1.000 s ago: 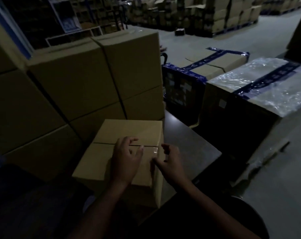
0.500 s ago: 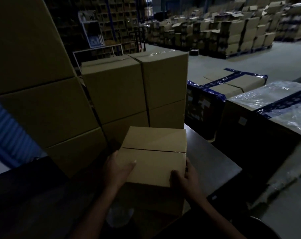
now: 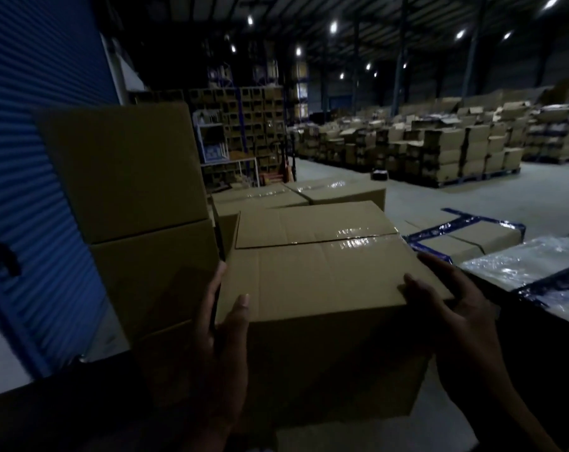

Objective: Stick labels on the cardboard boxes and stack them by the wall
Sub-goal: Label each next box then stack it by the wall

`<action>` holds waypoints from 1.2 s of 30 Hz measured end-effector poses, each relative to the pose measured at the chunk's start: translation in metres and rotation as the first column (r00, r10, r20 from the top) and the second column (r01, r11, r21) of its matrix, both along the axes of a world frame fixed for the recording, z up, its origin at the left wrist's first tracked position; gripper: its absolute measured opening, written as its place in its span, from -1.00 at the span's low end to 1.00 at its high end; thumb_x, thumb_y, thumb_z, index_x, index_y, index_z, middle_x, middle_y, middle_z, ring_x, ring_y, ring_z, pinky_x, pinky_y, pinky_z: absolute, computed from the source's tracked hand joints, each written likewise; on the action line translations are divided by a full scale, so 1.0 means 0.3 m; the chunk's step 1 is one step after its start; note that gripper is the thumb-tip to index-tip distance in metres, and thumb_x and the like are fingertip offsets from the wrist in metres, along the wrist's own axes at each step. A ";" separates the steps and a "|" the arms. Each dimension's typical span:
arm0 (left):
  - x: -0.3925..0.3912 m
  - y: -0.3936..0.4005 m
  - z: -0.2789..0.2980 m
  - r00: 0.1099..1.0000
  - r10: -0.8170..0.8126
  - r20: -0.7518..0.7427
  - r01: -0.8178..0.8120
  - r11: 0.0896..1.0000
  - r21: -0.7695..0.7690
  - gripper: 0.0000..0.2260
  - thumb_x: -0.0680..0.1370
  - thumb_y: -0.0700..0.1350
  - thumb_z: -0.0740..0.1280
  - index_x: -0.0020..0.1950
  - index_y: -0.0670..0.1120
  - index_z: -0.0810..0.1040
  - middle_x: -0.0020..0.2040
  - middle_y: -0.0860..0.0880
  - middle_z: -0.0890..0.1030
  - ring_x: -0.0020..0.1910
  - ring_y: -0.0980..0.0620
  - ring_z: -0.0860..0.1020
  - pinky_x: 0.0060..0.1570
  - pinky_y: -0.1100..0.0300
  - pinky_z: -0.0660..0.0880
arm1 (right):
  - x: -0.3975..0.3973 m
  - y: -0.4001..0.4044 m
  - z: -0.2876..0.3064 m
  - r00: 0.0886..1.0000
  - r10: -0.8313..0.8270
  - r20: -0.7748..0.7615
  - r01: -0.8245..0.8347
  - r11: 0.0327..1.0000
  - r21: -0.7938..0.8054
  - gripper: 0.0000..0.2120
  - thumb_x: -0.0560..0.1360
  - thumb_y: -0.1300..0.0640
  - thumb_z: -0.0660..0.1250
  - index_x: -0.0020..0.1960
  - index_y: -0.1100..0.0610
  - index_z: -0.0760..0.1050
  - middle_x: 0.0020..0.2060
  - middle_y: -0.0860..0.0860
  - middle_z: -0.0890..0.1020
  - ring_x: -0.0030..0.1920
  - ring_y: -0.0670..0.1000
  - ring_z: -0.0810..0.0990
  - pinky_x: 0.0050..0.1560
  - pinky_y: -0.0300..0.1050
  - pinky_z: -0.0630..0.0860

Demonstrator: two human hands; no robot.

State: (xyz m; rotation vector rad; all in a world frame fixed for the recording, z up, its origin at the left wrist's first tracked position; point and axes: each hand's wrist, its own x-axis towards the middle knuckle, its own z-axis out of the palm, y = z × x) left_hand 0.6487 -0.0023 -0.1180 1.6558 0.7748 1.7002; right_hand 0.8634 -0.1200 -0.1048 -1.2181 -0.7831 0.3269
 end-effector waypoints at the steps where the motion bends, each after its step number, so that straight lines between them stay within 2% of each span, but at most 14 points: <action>1: -0.004 0.004 0.043 1.000 0.008 0.013 -0.008 0.999 0.051 -0.53 0.55 -0.03 0.22 0.46 -0.09 0.41 0.43 0.13 0.39 0.29 0.56 0.30 0.11 0.68 0.23 | -0.004 0.009 0.048 1.000 0.009 0.021 -0.010 0.999 0.045 -0.24 0.14 -0.35 0.50 0.30 -0.16 0.46 0.27 0.01 0.51 0.17 0.08 0.56 -0.24 -0.27 0.59; 4: 0.009 0.036 0.148 0.997 -0.062 0.055 0.056 0.993 0.100 -0.52 0.57 0.02 0.18 0.50 0.03 0.35 0.48 0.20 0.34 0.32 0.54 0.28 0.09 0.68 0.24 | 0.004 0.036 0.161 0.997 -0.014 0.081 0.003 0.990 0.138 -0.08 0.04 -0.44 0.48 0.33 -0.11 0.45 0.25 0.08 0.53 0.19 0.09 0.56 -0.22 -0.34 0.56; 8: 0.042 0.124 0.315 0.989 -0.096 0.115 0.074 0.980 0.183 -0.50 0.58 0.05 0.16 0.53 0.00 0.32 0.49 0.18 0.33 0.37 0.45 0.29 0.13 0.63 0.27 | 0.047 0.127 0.318 0.987 -0.004 0.161 -0.036 0.969 0.245 -0.42 0.39 -0.15 0.37 0.37 -0.07 0.39 0.25 0.04 0.52 0.17 0.04 0.57 -0.23 -0.37 0.55; 10: 0.070 0.182 0.391 0.987 -0.083 0.139 0.049 0.972 0.231 -0.53 0.61 0.00 0.18 0.52 -0.07 0.33 0.49 0.08 0.36 0.31 0.48 0.33 0.12 0.63 0.29 | 0.081 0.200 0.386 0.985 0.014 0.172 -0.060 0.962 0.266 -0.44 0.43 -0.07 0.32 0.41 -0.03 0.35 0.19 -0.01 0.54 0.10 -0.03 0.60 -0.24 -0.37 0.54; 13: 0.123 0.294 0.482 0.986 -0.024 0.165 -0.017 0.970 0.243 -0.62 0.67 -0.11 0.21 0.49 -0.09 0.37 0.46 0.00 0.41 0.15 0.58 0.38 0.02 0.65 0.30 | 0.139 0.340 0.476 0.973 0.035 0.229 -0.101 0.953 0.286 -0.40 0.40 -0.19 0.35 0.40 -0.07 0.34 0.25 0.05 0.49 0.16 0.00 0.55 -0.09 -0.21 0.58; 16: 0.177 0.415 0.572 0.989 -0.003 0.145 -0.033 0.969 0.246 -0.60 0.67 -0.06 0.20 0.52 -0.02 0.32 0.48 0.03 0.38 0.07 0.61 0.37 -0.06 0.68 0.31 | 0.214 0.499 0.545 0.968 0.043 0.247 -0.120 0.945 0.306 -0.37 0.36 -0.29 0.39 0.36 -0.14 0.36 0.31 0.07 0.42 0.24 0.05 0.49 0.08 0.00 0.56; 18: 0.210 0.497 0.638 0.990 0.062 0.129 -0.095 0.958 0.271 -0.59 0.67 -0.04 0.20 0.52 -0.03 0.32 0.26 0.09 0.51 -0.05 0.60 0.39 -0.12 0.66 0.34 | 0.256 0.612 0.593 0.966 0.060 0.252 -0.143 0.935 0.325 -0.36 0.40 -0.24 0.38 0.40 -0.06 0.33 0.28 0.08 0.44 0.22 0.04 0.49 0.04 -0.05 0.56; 20: 0.242 0.583 0.702 0.984 0.127 0.128 -0.158 0.948 0.276 -0.61 0.67 -0.05 0.21 0.49 -0.07 0.35 -0.08 0.23 0.46 -0.23 0.59 0.42 -0.21 0.62 0.36 | 0.290 0.728 0.640 0.959 0.105 0.261 -0.192 0.923 0.332 -0.34 0.42 -0.20 0.37 0.43 0.01 0.30 0.26 0.08 0.47 0.21 0.02 0.51 0.05 -0.06 0.56; 21: 0.259 0.628 0.725 0.979 0.154 0.135 -0.186 0.944 0.273 -0.62 0.67 -0.05 0.22 0.48 -0.09 0.36 -0.11 0.24 0.44 -0.26 0.58 0.43 -0.22 0.61 0.36 | 0.308 0.789 0.661 0.955 0.128 0.268 -0.215 0.921 0.324 -0.33 0.43 -0.19 0.37 0.44 0.02 0.29 0.26 0.07 0.47 0.20 0.01 0.51 0.06 -0.04 0.57; 25: 0.324 0.812 0.731 0.953 0.266 0.147 -0.294 0.927 0.231 -0.57 0.65 0.05 0.25 0.49 -0.07 0.37 0.15 0.04 0.55 -0.14 0.48 0.47 -0.14 0.56 0.41 | 0.377 1.022 0.703 0.944 0.157 0.290 -0.237 0.934 0.267 -0.26 0.34 -0.31 0.41 0.41 0.00 0.33 0.25 0.05 0.49 0.20 0.02 0.52 0.09 0.11 0.59; 27: 0.351 0.895 0.718 0.935 0.318 0.154 -0.345 0.916 0.203 -0.47 0.57 0.23 0.24 0.47 0.00 0.39 0.27 -0.05 0.52 0.03 0.30 0.52 0.10 0.26 0.53 | 0.412 1.118 0.706 0.939 0.182 0.292 -0.258 0.935 0.245 -0.24 0.33 -0.32 0.41 0.40 0.02 0.35 0.20 0.03 0.52 0.16 0.01 0.54 0.05 0.12 0.60; 29: 0.374 0.958 0.711 0.909 0.395 0.137 -0.416 0.885 0.211 -0.37 0.48 0.35 0.20 0.43 0.02 0.43 0.32 -0.06 0.44 0.18 0.04 0.52 0.21 -0.02 0.52 | 0.442 1.199 0.705 0.934 0.190 0.302 -0.263 0.938 0.224 -0.25 0.34 -0.31 0.41 0.41 0.02 0.35 0.16 0.00 0.52 0.13 -0.01 0.54 0.04 0.11 0.61; 34: 0.414 1.049 0.686 0.879 0.447 0.166 -0.476 0.833 0.282 -0.44 0.53 0.27 0.22 0.37 -0.08 0.49 0.31 -0.05 0.39 0.20 0.07 0.46 0.20 0.13 0.48 | 0.479 1.339 0.693 0.928 0.235 0.290 -0.299 0.933 0.199 -0.32 0.41 -0.21 0.40 0.42 0.05 0.33 0.14 -0.02 0.48 0.15 0.00 0.50 0.01 0.02 0.62; 36: 0.415 1.085 0.672 0.861 0.481 0.166 -0.508 0.801 0.316 -0.49 0.55 0.26 0.23 0.34 -0.06 0.51 0.30 -0.06 0.42 0.21 0.09 0.46 0.22 0.14 0.47 | 0.475 1.372 0.678 0.921 0.258 0.291 -0.318 0.930 0.182 -0.30 0.39 -0.26 0.40 0.40 0.06 0.34 0.16 0.01 0.50 0.13 0.02 0.53 -0.02 0.06 0.63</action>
